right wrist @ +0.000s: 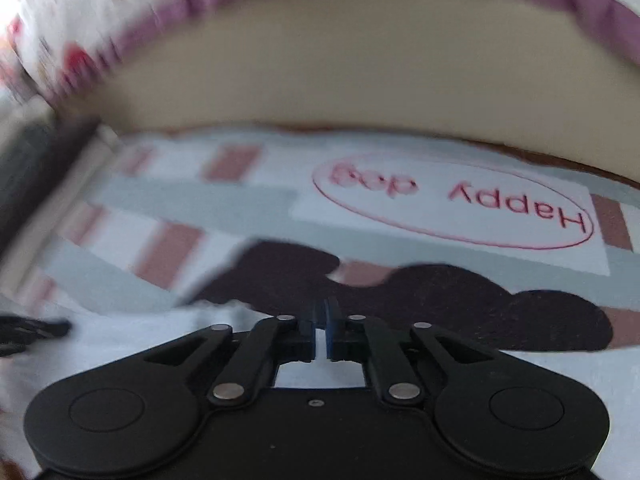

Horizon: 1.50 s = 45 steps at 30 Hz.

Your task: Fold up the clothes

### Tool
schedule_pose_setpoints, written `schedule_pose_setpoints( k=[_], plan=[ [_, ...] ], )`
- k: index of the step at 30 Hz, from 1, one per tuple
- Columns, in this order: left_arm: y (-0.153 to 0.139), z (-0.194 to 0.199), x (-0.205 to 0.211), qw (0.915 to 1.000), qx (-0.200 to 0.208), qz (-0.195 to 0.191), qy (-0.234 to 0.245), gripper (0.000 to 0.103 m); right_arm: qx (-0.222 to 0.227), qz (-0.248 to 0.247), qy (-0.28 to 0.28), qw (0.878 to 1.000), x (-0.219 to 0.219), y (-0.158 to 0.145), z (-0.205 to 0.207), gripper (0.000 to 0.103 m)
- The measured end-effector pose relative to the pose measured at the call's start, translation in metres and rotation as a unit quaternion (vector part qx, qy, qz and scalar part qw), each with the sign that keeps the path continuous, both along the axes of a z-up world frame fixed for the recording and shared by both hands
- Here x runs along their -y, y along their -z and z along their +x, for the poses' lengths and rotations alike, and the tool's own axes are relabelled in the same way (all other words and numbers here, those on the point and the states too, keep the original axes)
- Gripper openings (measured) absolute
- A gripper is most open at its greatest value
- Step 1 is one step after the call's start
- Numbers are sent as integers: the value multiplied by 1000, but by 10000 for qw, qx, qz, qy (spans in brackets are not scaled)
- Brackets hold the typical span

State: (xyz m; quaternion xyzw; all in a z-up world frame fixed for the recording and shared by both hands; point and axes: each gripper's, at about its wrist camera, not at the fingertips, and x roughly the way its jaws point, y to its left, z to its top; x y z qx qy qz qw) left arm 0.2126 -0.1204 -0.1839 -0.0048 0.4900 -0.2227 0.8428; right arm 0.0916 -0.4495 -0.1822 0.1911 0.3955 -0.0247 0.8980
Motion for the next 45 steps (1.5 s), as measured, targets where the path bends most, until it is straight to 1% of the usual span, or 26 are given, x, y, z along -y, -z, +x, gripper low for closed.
schedule_pose_setpoints(
  k=[1,2,3,4,6,8,9,11,13,14,15,17,19,20,22,26,28,31,33,34,35,37,41,43,44,45],
  plan=[
    [1,2,-4,9999,-103,-119,-52,11,200,397,-113,9989,2,-5,-9,20],
    [1,4,-7,9996,-168,-216,-115,11,286,813,-269,9959,0,-6,-16,53],
    [2,6,-9,9991,-230,-313,-178,11,253,1027,-394,9936,-4,-4,-20,65],
    [3,7,-10,9988,-248,-353,-212,14,184,1026,-514,9932,-11,0,-23,64],
    [3,7,-9,9992,-171,-216,-285,16,-94,553,-785,9953,-30,11,-24,64],
    [2,6,-8,9993,-89,-56,-368,16,-393,-423,-932,9940,-48,25,-25,60],
    [-1,5,-10,9992,-52,19,-399,16,-454,-887,-959,9904,-56,30,-27,48],
    [-8,1,-12,9989,28,233,-399,17,-238,-1343,-955,9860,-61,32,-35,44],
    [-15,-5,-16,9979,124,542,-327,23,-238,-1504,-731,9856,-57,29,-41,41],
    [-17,-8,-20,9969,177,708,-288,28,-298,-1616,-549,9849,-53,28,-43,25],
    [-19,-11,-23,9956,230,874,-249,32,-351,-1650,-445,9847,-49,27,-45,30],
    [-18,-10,-35,9947,86,968,-342,44,-464,-1523,-207,9870,-36,22,-49,30],
    [-16,-6,-46,9946,-82,941,-428,45,-600,-1675,52,9840,-33,14,-57,30],
    [-15,-4,-51,9943,-148,937,-477,50,-548,-1675,79,9843,-35,9,-63,36],
    [-12,-1,-57,9936,-310,905,-599,56,-421,-1606,91,9861,-38,-2,-75,39],
    [-4,0,-63,9933,-863,446,-634,57,86,-921,-511,9944,-55,-16,-93,53],
    [-2,-3,-61,9931,-1003,274,-543,61,150,-953,-961,9907,-76,-18,-96,56],
    [0,-8,-56,9935,-1065,143,-386,71,86,-1153,-1878,9754,-117,-18,-100,59],
    [4,-9,-55,9914,-1250,-61,-384,72,75,-1332,-2508,9588,-150,-16,-100,62],
    [5,-9,-56,9911,-1251,-195,-399,64,59,-1426,-2793,9495,-166,-14,-100,65],
    [3,-10,-55,9917,-1203,-314,-341,33,48,-1539,-3046,9399,-181,-12,-100,68],
    [-2,-14,-56,9918,-1122,-575,-196,7,54,-1881,-3379,9222,-209,-7,-99,68],
    [-11,-22,-55,9923,-887,-861,-117,7,-102,-2524,-3755,8918,-242,8,-103,69],
    [-14,-20,-57,9898,-884,-1115,-113,6,-153,-2776,-3961,8751,-255,14,-110,72],
    [-15,-20,-59,9880,-887,-1256,-109,6,-146,-2899,-4066,8663,-261,17,-115,74],
    [-17,-19,-61,9861,-889,-1397,-105,6,-59,-3089,-4098,8582,-266,19,-121,80]
  ],
)
